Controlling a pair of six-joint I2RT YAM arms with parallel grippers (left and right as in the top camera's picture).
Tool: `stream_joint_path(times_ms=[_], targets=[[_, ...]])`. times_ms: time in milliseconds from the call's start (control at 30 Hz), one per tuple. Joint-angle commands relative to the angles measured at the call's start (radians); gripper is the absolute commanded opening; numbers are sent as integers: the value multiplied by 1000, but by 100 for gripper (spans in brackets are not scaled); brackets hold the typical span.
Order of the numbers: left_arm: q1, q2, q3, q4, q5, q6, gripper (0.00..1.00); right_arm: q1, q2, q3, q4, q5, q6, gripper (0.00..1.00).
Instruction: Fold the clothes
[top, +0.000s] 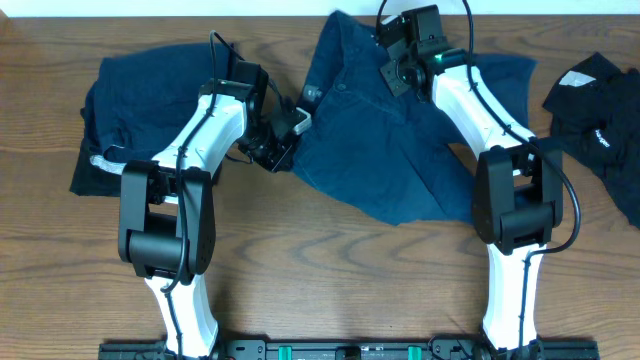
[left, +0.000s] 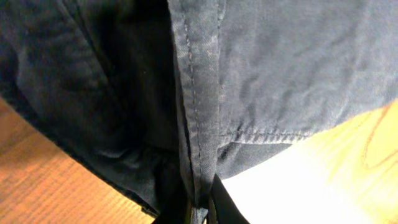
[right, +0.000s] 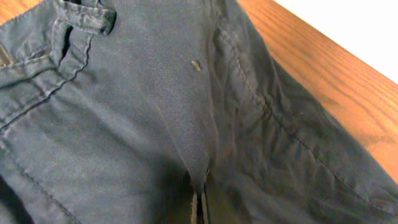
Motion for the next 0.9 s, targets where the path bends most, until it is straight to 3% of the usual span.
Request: stream_joint_path(times_ms=[0,300,600,867], targets=[[0,-14,-3,-22,-6,-2,6,-11,44,-8,37,21,11,1],[0,-13,-3,-27,-6,-2,6,-11,138,-8,167,21,11,1],[0,6,-13,-2,-6,-2,7,-8,187,-8,180,-6,23,2],[0,28,-68,53,-6,-2,7,-8,191,-8,191,-6,41,24]])
